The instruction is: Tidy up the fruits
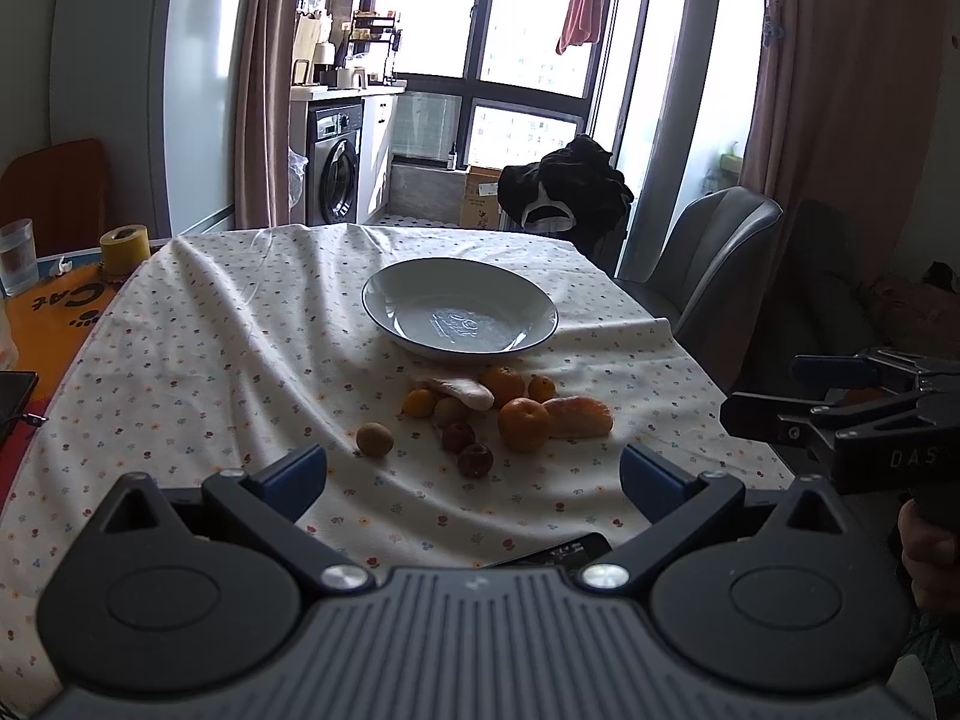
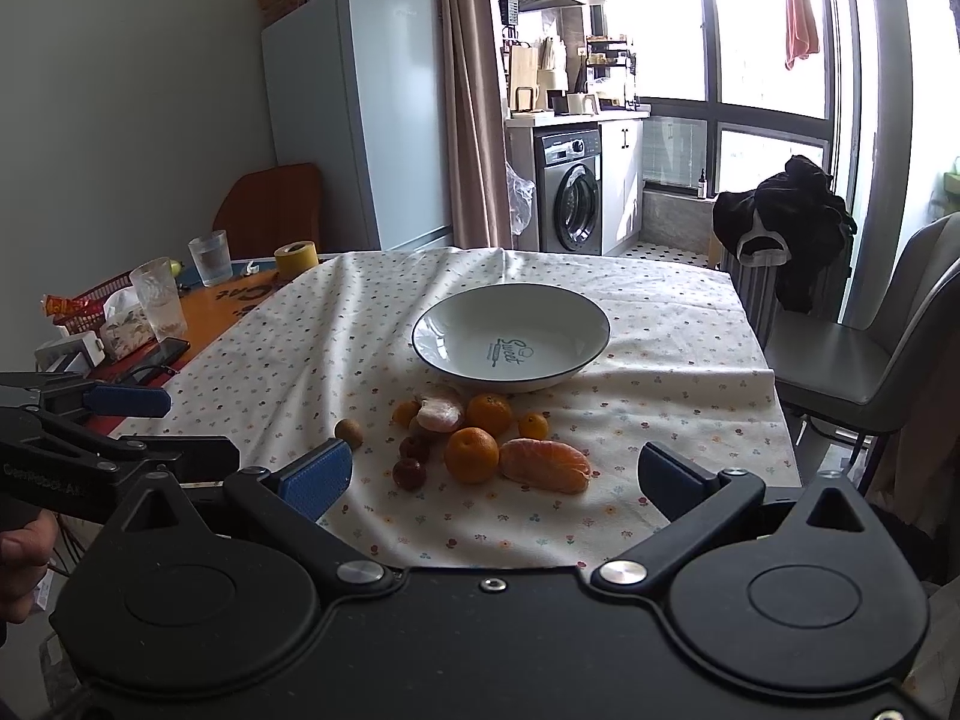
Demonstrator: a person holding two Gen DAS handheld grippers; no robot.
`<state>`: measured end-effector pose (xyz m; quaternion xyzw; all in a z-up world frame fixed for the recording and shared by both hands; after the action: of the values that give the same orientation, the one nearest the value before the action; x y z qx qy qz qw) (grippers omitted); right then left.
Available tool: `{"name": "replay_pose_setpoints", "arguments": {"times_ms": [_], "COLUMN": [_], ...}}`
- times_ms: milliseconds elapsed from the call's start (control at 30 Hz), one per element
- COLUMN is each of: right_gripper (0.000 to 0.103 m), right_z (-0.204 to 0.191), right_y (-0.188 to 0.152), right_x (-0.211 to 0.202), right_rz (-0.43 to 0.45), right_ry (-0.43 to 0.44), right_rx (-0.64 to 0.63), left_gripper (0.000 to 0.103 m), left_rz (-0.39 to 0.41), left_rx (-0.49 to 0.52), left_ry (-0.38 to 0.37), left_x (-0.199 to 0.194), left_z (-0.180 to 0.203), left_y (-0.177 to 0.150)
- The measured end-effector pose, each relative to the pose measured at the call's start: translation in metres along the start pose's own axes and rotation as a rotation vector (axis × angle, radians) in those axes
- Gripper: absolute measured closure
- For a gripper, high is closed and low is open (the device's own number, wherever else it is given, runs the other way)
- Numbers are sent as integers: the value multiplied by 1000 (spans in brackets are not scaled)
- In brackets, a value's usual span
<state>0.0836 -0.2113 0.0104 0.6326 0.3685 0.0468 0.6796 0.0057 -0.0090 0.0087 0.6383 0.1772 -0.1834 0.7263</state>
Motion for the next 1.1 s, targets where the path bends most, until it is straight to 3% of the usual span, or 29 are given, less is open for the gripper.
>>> {"name": "replay_pose_setpoints", "arguments": {"times_ms": [633,1100], "right_gripper": [0,0], "right_z": [14,37], "right_y": [-14,-31], "right_x": [15,49], "right_rz": [-27,-67], "right_ry": [14,47], "right_rx": [16,69], "left_gripper": [0,1], "left_rz": [-9,-35], "left_rx": [-12,-71], "left_ry": [0,10], "left_x": [11,56], "left_z": [-11,-28], "left_y": [-10,-14]}}
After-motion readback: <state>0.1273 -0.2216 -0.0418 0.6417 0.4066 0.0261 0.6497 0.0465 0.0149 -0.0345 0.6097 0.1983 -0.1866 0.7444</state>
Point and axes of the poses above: each gripper's, at about its wrist camera, not at the fingertips, and x roughly the way its jaws point, z to its right, y to its top, the point moved 2 cm from there along x, roughly the way its jaws point, and after that the axes turned 4 degrees about z, right-handed, at the moved point
